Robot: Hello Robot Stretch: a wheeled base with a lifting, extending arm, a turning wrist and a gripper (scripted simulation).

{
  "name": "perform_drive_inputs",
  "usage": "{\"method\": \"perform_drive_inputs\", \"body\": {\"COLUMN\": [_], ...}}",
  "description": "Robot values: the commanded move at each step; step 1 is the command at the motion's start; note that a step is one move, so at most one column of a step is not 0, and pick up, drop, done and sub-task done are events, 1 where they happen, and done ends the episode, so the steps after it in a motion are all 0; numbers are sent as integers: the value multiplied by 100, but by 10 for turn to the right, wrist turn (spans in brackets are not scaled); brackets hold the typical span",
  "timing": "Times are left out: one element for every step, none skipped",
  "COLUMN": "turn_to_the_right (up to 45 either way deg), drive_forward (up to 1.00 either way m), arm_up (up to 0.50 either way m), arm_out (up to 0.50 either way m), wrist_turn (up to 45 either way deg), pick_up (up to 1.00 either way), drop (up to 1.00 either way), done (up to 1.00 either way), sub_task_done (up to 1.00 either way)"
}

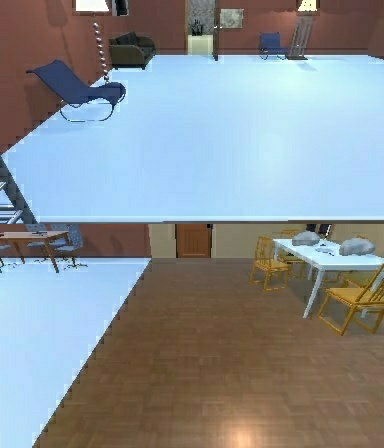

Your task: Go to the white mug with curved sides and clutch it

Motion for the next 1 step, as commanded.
{"method": "perform_drive_inputs", "body": {"turn_to_the_right": [0], "drive_forward": [100], "arm_up": [0], "arm_out": [0], "wrist_turn": [0], "pick_up": [0], "drop": [0], "done": [0], "sub_task_done": [0]}}
